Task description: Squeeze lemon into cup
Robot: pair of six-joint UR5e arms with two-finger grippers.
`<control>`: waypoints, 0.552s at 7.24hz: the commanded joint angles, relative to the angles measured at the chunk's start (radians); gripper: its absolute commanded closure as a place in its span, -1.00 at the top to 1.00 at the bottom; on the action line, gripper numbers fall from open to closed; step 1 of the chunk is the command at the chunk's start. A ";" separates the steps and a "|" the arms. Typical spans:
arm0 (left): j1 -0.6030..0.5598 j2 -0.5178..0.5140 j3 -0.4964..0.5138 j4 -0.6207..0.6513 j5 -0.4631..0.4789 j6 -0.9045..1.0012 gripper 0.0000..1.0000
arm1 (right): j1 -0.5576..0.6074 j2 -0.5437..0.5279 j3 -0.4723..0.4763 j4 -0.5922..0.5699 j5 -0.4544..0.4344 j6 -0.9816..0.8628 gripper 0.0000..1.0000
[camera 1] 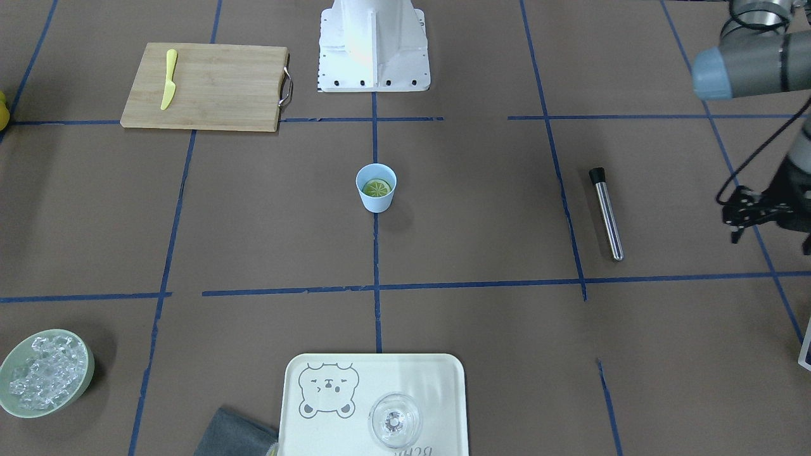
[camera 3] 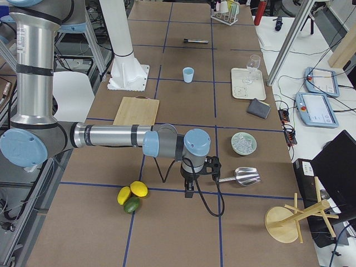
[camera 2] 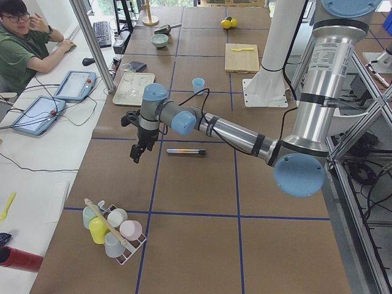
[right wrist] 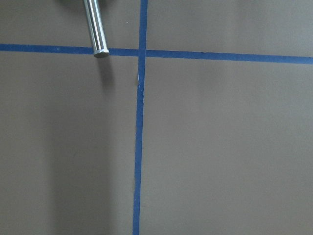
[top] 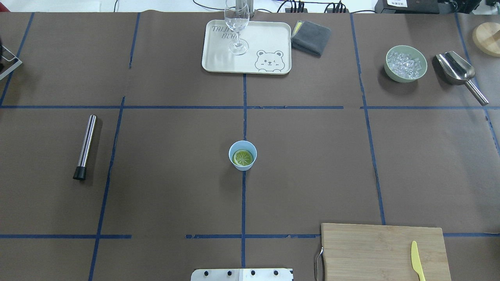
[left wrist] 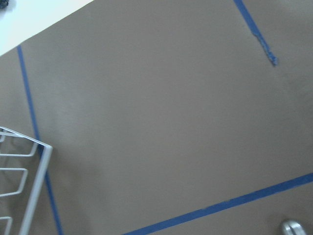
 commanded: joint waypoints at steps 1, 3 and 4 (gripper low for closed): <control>-0.176 0.130 0.004 0.000 -0.104 0.226 1.00 | 0.000 0.002 0.000 0.000 0.000 0.002 1.00; -0.230 0.207 0.007 0.052 -0.193 0.229 1.00 | 0.000 0.002 0.000 -0.002 0.000 0.002 1.00; -0.233 0.226 0.017 0.072 -0.210 0.226 1.00 | 0.000 0.002 0.001 0.000 0.000 0.002 1.00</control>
